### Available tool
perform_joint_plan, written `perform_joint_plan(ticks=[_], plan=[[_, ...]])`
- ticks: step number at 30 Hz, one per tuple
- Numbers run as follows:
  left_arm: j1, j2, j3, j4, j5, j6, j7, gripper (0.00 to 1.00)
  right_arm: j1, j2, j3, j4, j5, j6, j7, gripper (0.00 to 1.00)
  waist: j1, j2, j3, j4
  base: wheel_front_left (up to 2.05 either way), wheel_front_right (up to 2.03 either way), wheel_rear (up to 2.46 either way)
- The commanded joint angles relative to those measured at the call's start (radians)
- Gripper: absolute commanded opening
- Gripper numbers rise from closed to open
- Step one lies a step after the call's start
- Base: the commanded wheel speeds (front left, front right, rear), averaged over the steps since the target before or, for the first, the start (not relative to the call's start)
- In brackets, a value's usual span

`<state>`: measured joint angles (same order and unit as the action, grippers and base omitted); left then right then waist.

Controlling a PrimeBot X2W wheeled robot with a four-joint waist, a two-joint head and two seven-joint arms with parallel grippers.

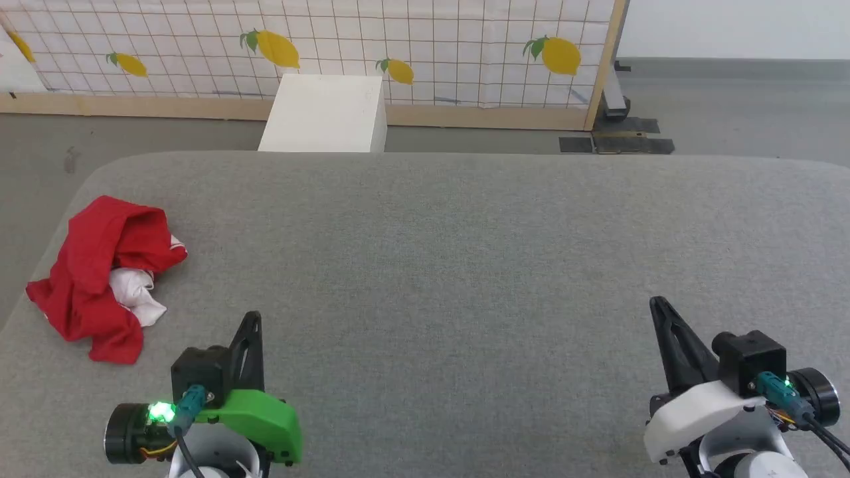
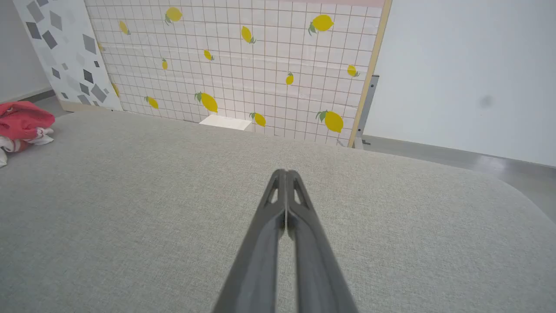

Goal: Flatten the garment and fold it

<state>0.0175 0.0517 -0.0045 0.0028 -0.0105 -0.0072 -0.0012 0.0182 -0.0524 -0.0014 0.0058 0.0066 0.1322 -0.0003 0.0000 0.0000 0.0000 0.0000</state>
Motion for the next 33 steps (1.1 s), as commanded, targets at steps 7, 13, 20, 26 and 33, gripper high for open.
perform_joint_plan(ticks=[7, 13, 20, 26, 33], plan=[[-0.017, -0.001, 0.005, -0.003, 0.01, 0.007, 0.001, 0.0, -0.018, 0.002, 0.001, -0.006, -0.007, -0.002, 0.0, 0.0, 0.0, 0.0, 0.0, 0.0, 0.0, 0.0, 0.0], [-0.017, -0.001, 0.005, -0.003, 0.01, 0.007, 0.001, 0.0, -0.018, 0.002, 0.001, -0.006, -0.007, -0.002, 0.0, 0.0, 0.0, 0.0, 0.0, 0.0, 0.0, 0.0, 0.0], [-0.017, -0.001, 0.005, -0.003, 0.01, 0.007, 0.001, 0.0, -0.018, 0.002, 0.001, -0.006, -0.007, -0.002, 0.0, 0.0, 0.0, 0.0, 0.0, 0.0, 0.0, 0.0, 0.0], [-0.017, -0.001, 0.005, -0.003, 0.01, 0.007, 0.001, 0.0, -0.018, 0.002, 0.001, -0.006, -0.007, -0.002, 0.0, 0.0, 0.0, 0.0, 0.0, 0.0, 0.0, 0.0, 0.0], [-0.017, -0.001, 0.005, -0.003, 0.01, 0.007, 0.001, 0.0, -0.018, 0.002, 0.001, -0.006, -0.007, -0.002, 0.0, 0.0, 0.0, 0.0, 0.0, 0.0, 0.0, 0.0, 0.0]])
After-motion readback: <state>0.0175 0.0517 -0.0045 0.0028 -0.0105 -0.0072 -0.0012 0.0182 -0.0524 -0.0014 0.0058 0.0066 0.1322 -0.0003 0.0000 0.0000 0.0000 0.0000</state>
